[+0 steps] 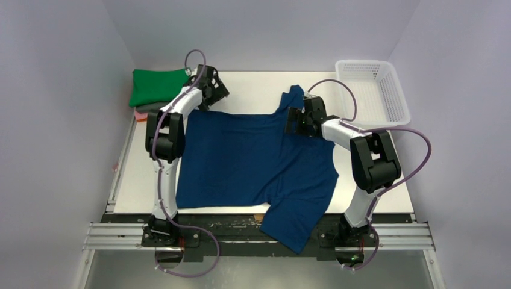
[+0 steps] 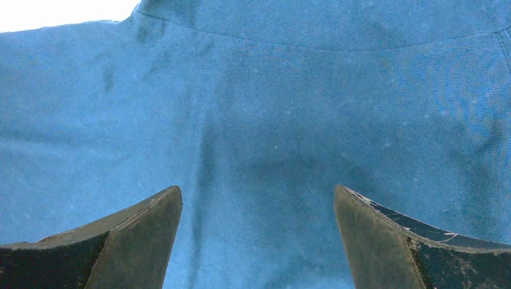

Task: Fold and stack the t-shirts
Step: Flatten out the tshirt

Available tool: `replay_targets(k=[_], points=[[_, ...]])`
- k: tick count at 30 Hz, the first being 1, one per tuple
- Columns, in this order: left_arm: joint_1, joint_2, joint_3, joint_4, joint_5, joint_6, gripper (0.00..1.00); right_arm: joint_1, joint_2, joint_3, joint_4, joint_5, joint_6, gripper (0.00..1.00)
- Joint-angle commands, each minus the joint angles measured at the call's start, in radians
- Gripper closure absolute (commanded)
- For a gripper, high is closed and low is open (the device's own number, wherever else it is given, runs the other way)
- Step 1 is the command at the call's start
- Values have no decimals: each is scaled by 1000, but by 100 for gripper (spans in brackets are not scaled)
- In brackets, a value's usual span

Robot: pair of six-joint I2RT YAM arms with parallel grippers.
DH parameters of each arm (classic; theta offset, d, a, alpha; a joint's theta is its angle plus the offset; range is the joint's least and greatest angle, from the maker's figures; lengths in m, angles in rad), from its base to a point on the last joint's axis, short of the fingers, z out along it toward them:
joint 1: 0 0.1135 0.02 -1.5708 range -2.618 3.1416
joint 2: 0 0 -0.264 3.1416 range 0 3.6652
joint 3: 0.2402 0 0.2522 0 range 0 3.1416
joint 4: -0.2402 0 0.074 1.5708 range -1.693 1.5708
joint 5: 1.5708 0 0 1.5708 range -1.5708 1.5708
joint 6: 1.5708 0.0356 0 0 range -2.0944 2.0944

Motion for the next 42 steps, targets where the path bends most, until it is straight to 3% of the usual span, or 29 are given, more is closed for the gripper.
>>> replay_targets(k=[1,4,6,14,19,23,32,42], points=[[52,132,294,-1,9,21,0,0,1,41,8,7,0,6],[61,189,484,-98,47,66,0,0,-15,45,-18,38,-15,6],[59,131,462,-105,86,90,0,0,-31,47,-30,75,-16,5],[12,-417,-258,-56,21,128,0,5,-93,24,-121,178,19,5],[-65,-561,-470,-196,-9,137,0,5,-87,-3,-159,168,44,5],[-134,-575,-590,-111,62,152,0,1,-46,-12,-162,170,72,5],[-88,-298,-444,-114,194,124,0,-33,117,133,-200,160,56,4],[-21,-39,-102,-251,281,141,0,-101,327,376,-220,83,57,4]])
